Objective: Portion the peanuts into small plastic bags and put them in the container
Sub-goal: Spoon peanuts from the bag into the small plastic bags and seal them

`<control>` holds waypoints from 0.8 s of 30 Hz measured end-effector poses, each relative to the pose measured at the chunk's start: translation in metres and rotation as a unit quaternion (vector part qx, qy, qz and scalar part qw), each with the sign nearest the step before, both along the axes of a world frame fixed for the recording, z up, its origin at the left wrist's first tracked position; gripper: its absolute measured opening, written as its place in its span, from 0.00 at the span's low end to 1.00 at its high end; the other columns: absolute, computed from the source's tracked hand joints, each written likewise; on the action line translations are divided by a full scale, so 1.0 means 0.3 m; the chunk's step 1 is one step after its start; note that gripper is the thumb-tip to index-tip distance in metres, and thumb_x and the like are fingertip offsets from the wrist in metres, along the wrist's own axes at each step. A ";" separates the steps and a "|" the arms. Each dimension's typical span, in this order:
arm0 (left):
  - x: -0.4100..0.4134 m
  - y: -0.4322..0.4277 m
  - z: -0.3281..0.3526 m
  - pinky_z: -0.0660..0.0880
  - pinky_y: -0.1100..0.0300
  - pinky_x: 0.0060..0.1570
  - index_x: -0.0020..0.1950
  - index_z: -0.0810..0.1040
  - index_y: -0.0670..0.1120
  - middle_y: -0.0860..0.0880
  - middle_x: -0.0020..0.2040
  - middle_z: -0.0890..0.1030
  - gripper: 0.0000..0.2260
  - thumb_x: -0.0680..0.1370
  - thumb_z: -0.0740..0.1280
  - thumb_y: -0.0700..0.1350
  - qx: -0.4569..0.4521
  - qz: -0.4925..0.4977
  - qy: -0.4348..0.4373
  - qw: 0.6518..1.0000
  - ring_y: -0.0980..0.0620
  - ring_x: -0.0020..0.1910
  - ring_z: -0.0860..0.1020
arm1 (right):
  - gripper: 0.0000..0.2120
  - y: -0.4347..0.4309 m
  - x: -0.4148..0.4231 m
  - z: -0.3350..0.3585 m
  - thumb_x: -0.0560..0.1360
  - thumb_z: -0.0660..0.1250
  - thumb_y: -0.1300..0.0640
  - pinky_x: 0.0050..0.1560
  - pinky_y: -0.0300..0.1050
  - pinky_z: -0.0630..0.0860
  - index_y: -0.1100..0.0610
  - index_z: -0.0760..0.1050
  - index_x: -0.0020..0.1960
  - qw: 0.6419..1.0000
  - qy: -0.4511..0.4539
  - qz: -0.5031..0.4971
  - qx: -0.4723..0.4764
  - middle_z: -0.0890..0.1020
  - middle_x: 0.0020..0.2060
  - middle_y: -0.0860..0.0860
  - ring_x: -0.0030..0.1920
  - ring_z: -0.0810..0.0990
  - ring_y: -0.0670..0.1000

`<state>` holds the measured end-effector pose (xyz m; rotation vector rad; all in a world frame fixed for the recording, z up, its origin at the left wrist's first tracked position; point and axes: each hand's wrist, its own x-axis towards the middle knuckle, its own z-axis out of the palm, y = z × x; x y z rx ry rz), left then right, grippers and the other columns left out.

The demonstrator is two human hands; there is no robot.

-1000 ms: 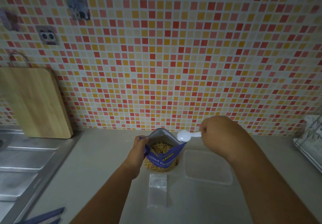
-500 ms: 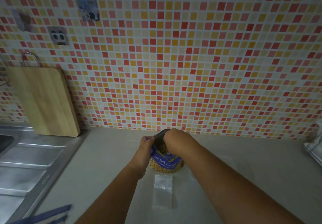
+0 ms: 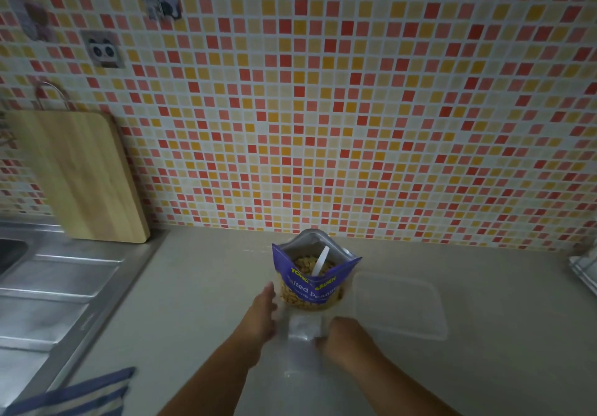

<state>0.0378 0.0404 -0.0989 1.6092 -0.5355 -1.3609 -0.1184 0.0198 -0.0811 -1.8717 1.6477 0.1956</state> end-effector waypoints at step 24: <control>0.008 0.110 -0.014 0.67 0.60 0.55 0.65 0.69 0.50 0.48 0.62 0.73 0.29 0.66 0.71 0.54 -0.044 -0.078 -0.027 0.996 0.53 0.55 0.74 | 0.14 0.069 0.041 -0.074 0.74 0.68 0.57 0.38 0.35 0.70 0.43 0.72 0.33 0.929 -0.317 -0.169 -0.085 0.80 0.33 0.45 0.37 0.76 0.46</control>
